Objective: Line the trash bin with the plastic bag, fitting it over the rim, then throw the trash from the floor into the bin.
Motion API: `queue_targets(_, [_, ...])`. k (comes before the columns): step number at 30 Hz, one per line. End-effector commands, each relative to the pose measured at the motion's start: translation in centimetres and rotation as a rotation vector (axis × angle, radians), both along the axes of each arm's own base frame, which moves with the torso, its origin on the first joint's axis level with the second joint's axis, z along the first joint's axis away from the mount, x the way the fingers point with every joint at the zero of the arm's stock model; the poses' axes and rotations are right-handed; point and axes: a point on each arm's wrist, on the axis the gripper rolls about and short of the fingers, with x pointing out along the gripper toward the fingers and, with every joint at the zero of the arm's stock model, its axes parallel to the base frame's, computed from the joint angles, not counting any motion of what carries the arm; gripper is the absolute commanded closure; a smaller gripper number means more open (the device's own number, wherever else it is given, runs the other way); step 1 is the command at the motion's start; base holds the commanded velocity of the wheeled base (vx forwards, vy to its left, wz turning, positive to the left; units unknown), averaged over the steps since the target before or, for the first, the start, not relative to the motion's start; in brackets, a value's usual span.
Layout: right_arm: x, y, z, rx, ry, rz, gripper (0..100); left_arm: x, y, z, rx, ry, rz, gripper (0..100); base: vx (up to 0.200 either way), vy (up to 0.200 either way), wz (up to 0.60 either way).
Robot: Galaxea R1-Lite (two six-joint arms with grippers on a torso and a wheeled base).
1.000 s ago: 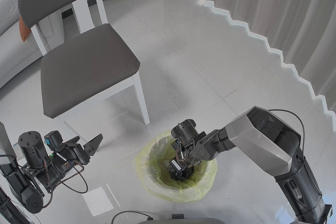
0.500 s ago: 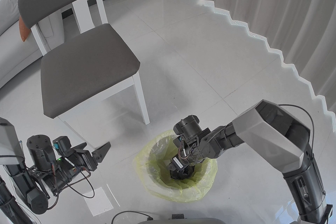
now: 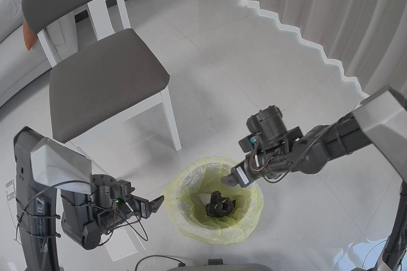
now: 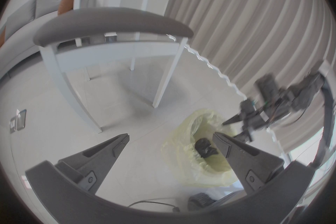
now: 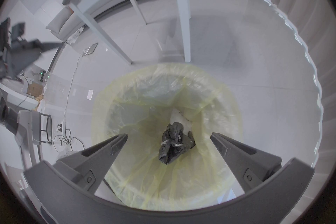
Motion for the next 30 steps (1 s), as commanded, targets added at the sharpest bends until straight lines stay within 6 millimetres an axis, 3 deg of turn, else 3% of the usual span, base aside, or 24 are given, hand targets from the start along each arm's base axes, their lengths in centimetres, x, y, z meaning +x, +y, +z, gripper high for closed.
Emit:
queue_targets(1, [-1.8,-4.3,5.2,0.059,-0.085,-0.078,0,1.6,-1.6,-3.7,0.031,0.022,-0.042,0,0.0,0.0,0.0])
queue_targets(10, [-3.3,-6.1,6.9,0.076,-0.113,-0.102,0,3.9,-2.2,-5.8,0.055,0.026,-0.028,0,0.0,0.0,0.0])
queue_targets(22, [-3.7,-6.3,7.2,0.077,-0.118,-0.102,0,7.5,-3.9,-5.4,0.143,0.007,-0.052,0,0.0,0.0,0.0])
queue_targets(25, [-3.7,-6.4,7.1,0.075,-0.115,-0.102,0,7.6,-4.2,-5.3,0.146,0.014,-0.058,0,0.0,0.0,0.0])
queue_targets(30, [-3.6,-7.1,7.0,0.071,-0.109,-0.121,0,6.2,-2.3,-3.9,0.135,0.02,-0.032,0,0.0,0.0,0.0])
